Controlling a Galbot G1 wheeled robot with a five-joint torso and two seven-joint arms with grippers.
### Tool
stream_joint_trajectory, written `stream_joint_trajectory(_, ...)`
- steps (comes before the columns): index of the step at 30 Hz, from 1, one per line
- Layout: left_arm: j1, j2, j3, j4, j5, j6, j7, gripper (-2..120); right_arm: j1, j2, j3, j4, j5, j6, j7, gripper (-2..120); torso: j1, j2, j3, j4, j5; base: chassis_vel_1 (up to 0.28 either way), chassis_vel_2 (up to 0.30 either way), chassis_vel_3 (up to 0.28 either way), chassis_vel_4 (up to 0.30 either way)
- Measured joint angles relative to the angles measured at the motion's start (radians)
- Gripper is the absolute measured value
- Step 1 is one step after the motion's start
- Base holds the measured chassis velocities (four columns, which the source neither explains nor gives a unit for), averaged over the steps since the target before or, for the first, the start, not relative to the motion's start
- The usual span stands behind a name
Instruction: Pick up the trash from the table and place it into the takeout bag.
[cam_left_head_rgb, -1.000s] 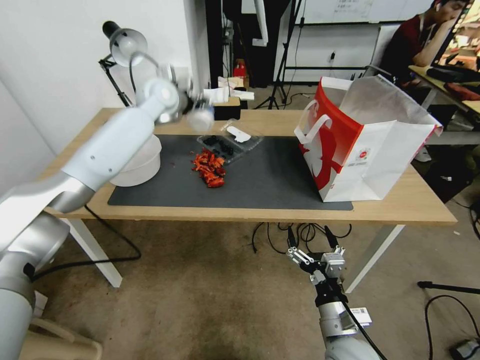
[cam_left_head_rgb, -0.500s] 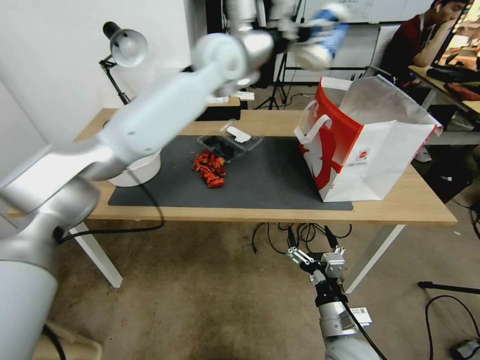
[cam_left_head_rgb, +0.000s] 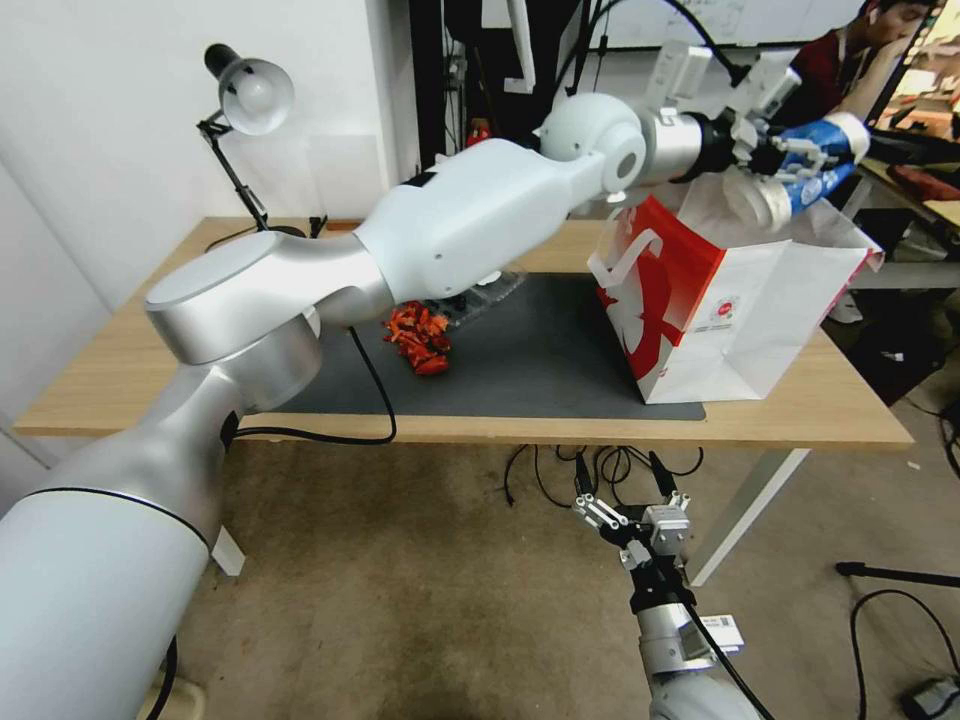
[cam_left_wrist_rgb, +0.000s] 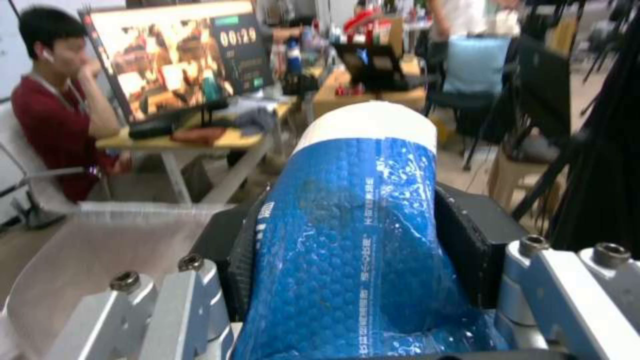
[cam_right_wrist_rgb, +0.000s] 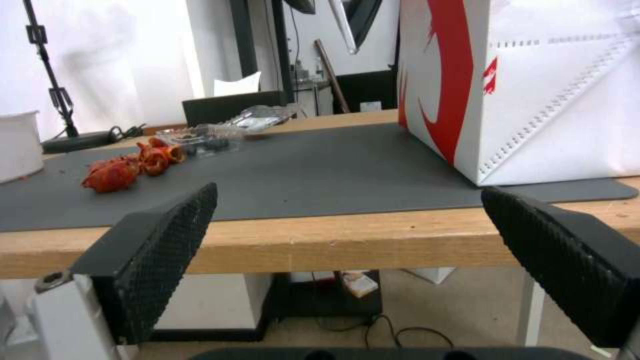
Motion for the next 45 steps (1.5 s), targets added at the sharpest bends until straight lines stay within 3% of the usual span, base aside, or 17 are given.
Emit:
stream_joint_trajectory(4, 0.007, 0.003, 0.012, -0.008, 0.007, 0.002, -0.023, 57, 0.0, 0.0, 0.0, 0.0, 0.0, 0.0, 0.0, 100, 0.0, 0.0, 0.0, 0.0, 0.0, 0.0, 0.0, 0.0, 0.0)
stream_joint_trajectory(11, 0.007, 0.01, -0.003, -0.015, -0.001, -0.006, -0.061, 80, 0.0, 0.0, 0.0, 0.0, 0.0, 0.0, 0.0, 100, 0.0, 0.0, 0.0, -0.0002, -0.0001, 0.0, 0.0, 0.0, 0.0)
stream_joint_trajectory(14, -0.001, 0.023, -0.032, -0.024, -0.011, -0.019, -0.082, 97, 0.0, 0.0, 0.0, 0.0, 0.0, 0.0, 0.0, 100, 0.0, 0.0, 0.0, -0.0001, -0.0001, 0.0, 0.0, 0.0, 0.0)
stream_joint_trajectory(19, -0.001, 0.054, -0.056, -0.057, -0.025, -0.045, -0.138, 99, 0.0, 0.0, 0.0, 0.0, 0.0, 0.0, 0.0, 100, 0.0, 0.0, 0.0, -0.0007, -0.0001, 0.0, 0.0, 0.0, 0.0)
stream_joint_trajectory(21, 0.014, 0.125, -0.077, -0.142, -0.028, -0.066, -0.2, 100, 0.0, 0.0, 0.0, 0.0, 0.0, 0.0, 0.0, 100, 0.0, 0.0, 0.0, -0.0006, -0.0001, 0.0, 0.0, 0.0, 0.0)
stream_joint_trajectory(22, 0.014, 0.125, -0.077, -0.142, -0.028, -0.066, -0.2, 100, 0.0, 0.0, 0.0, 0.0, 0.0, 0.0, 0.0, 100, 0.0, 0.0, 0.0, -0.0006, -0.0001, 0.0, 0.0, 0.0, 0.0)
stream_joint_trajectory(25, 0.084, 0.311, -0.117, -0.348, 0.027, -0.109, -0.271, 100, 0.0, 0.0, 0.0, 0.0, 0.0, 0.0, 0.0, 100, 0.0, 0.0, 0.0, 0.0002, -0.0007, 0.0, 0.0, 0.0, 0.0)
stream_joint_trajectory(26, 0.084, 0.311, -0.117, -0.348, 0.027, -0.109, -0.271, 100, 0.0, 0.0, 0.0, 0.0, 0.0, 0.0, 0.0, 100, 0.0, 0.0, 0.0, 0.0002, -0.0007, 0.0, 0.0, 0.0, 0.0)
stream_joint_trajectory(28, 0.163, 0.434, -0.15, -0.452, 0.091, -0.194, -0.271, 100, 0.0, 0.0, 0.0, 0.0, 0.0, 0.0, 0.0, 100, 0.0, 0.0, 0.0, 0.0004, -0.0008, 0.0, 0.0, 0.0, 0.0)
stream_joint_trajectory(29, 0.163, 0.434, -0.15, -0.452, 0.091, -0.194, -0.271, 100, 0.0, 0.0, 0.0, 0.0, 0.0, 0.0, 0.0, 100, 0.0, 0.0, 0.0, 0.0004, -0.0008, 0.0, 0.0, 0.0, 0.0)
stream_joint_trajectory(32, 0.356, 0.593, -0.247, -0.588, 0.131, -0.302, -0.303, 100, 0.0, 0.0, 0.0, 0.0, 0.0, 0.0, 0.0, 100, 0.0, 0.0, 0.0, -0.0004, -0.0012, 0.0, 0.0, 0.0, 0.0)
stream_joint_trajectory(33, 0.356, 0.593, -0.247, -0.588, 0.131, -0.302, -0.303, 100, 0.0, 0.0, 0.0, 0.0, 0.0, 0.0, 0.0, 100, 0.0, 0.0, 0.0, -0.0004, -0.0012, 0.0, 0.0, 0.0, 0.0)
stream_joint_trajectory(37, 0.679, 0.779, -0.457, -0.756, 0.24, -0.399, -0.321, 100, 0.0, 0.0, 0.0, 0.0, 0.0, 0.0, 0.0, 100, 0.0, 0.0, 0.0, 0.0005, -0.0011, 0.0, 0.0, 0.0, 0.0)
stream_joint_trajectory(38, 0.679, 0.779, -0.457, -0.756, 0.24, -0.399, -0.321, 100, 0.0, 0.0, 0.0, 0.0, 0.0, 0.0, 0.0, 100, 0.0, 0.0, 0.0, 0.0005, -0.0011, 0.0, 0.0, 0.0, 0.0)
stream_joint_trajectory(41, 0.977, 0.826, -0.672, -0.863, 0.346, -0.451, -0.319, 100, 0.0, 0.0, 0.0, 0.0, 0.0, 0.0, 0.0, 100, 0.0, 0.0, 0.0, 0.0002, -0.0003, 0.0, 0.0, 0.0, 0.0)
stream_joint_trajectory(42, 0.977, 0.826, -0.672, -0.863, 0.346, -0.451, -0.319, 100, 0.0, 0.0, 0.0, 0.0, 0.0, 0.0, 0.0, 100, 0.0, 0.0, 0.0, 0.0002, -0.0003, 0.0, 0.0, 0.0, 0.0)
stream_joint_trajectory(45, 1.224, 0.802, -0.852, -0.926, 0.465, -0.493, -0.322, 100, 0.0, 0.0, 0.0, 0.0, 0.0, 0.0, 0.0, 100, 0.0, 0.0, 0.0, 0.0, -0.0001, 0.0, 0.0, 0.0, 0.0)
